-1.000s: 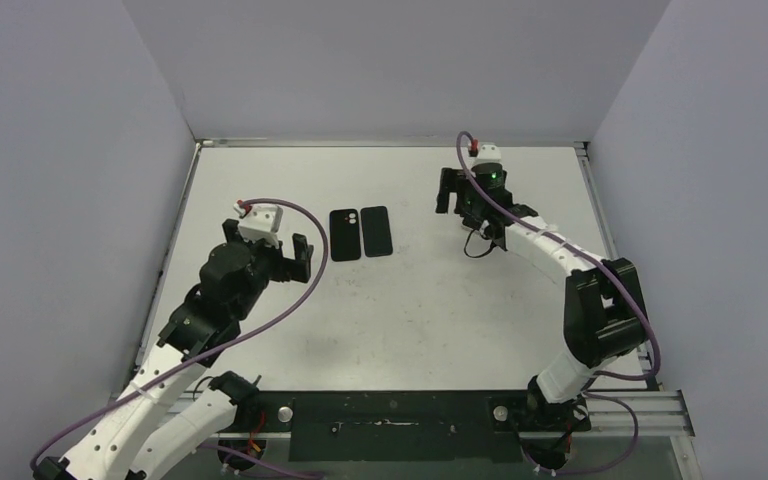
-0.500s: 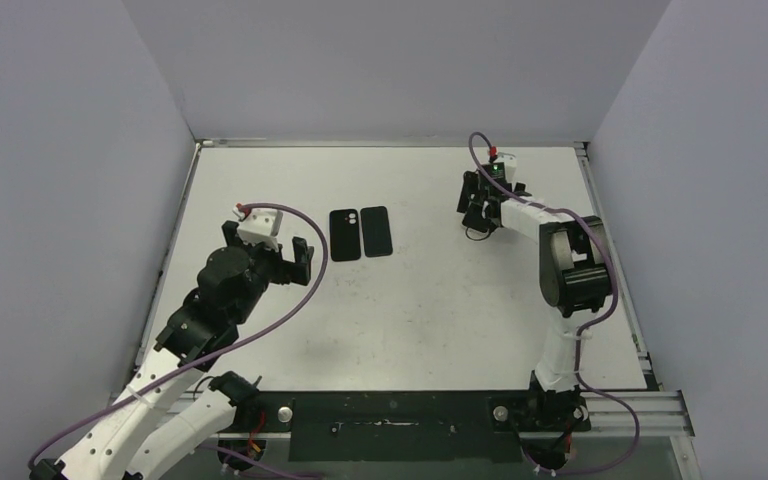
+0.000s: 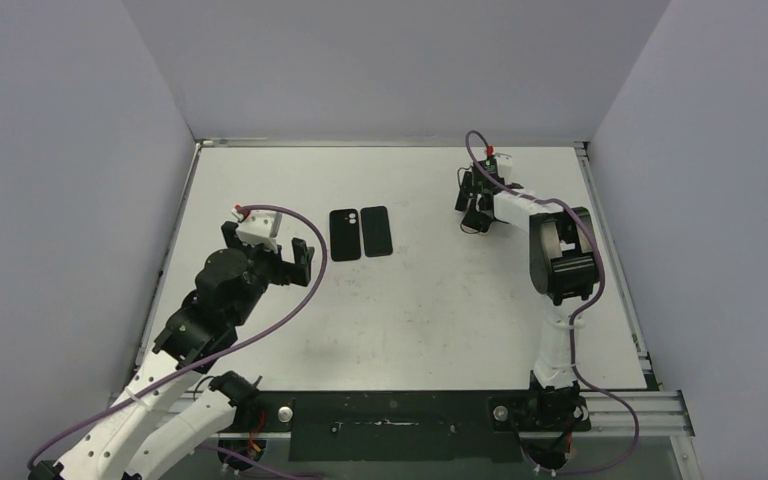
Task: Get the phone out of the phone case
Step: Pick up the phone at the center of the board.
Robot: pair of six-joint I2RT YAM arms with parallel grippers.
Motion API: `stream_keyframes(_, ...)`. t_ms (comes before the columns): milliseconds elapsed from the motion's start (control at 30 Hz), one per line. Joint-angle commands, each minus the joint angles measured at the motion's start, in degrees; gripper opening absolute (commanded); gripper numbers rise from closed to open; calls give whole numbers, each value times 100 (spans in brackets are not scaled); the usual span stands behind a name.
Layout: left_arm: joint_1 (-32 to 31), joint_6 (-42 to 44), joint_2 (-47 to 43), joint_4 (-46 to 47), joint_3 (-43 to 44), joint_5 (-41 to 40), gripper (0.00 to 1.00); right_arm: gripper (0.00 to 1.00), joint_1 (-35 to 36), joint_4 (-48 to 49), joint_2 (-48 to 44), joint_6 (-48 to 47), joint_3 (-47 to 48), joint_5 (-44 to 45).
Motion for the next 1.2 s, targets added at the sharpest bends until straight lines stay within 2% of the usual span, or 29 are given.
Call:
stream_keyframes(0,-34,45,-56,256,-56,16,97,83,42,-159,-248,103,-374,-127)
stream_keyframes(233,-26,-49,16,407,-172,252,97,50,347,190,-1168,-102,-1423,-452)
stream_keyframes(367,7,-361,93,442,-147,445,97,38,661,410,-1904,-195,-2019,-597)
stream_keyframes(567,88,-1003,231,493,-182,1291,97,23,1347,1073,-3054,-249,-3081,-834)
stream_keyframes(767,91,-1853,412,747,-382,1805,97,10,1950,1981,-4113,-109,-4121,-1164)
stream_keyframes(867,89,-2279,538,1051,-599,2103,97,6,2306,2323,-4573,-110,-4468,-1195)
stream_keyframes(1167,82,-3262,834,2407,-1229,2642,93,2,3505,3419,-5237,-304,-4949,-1249)
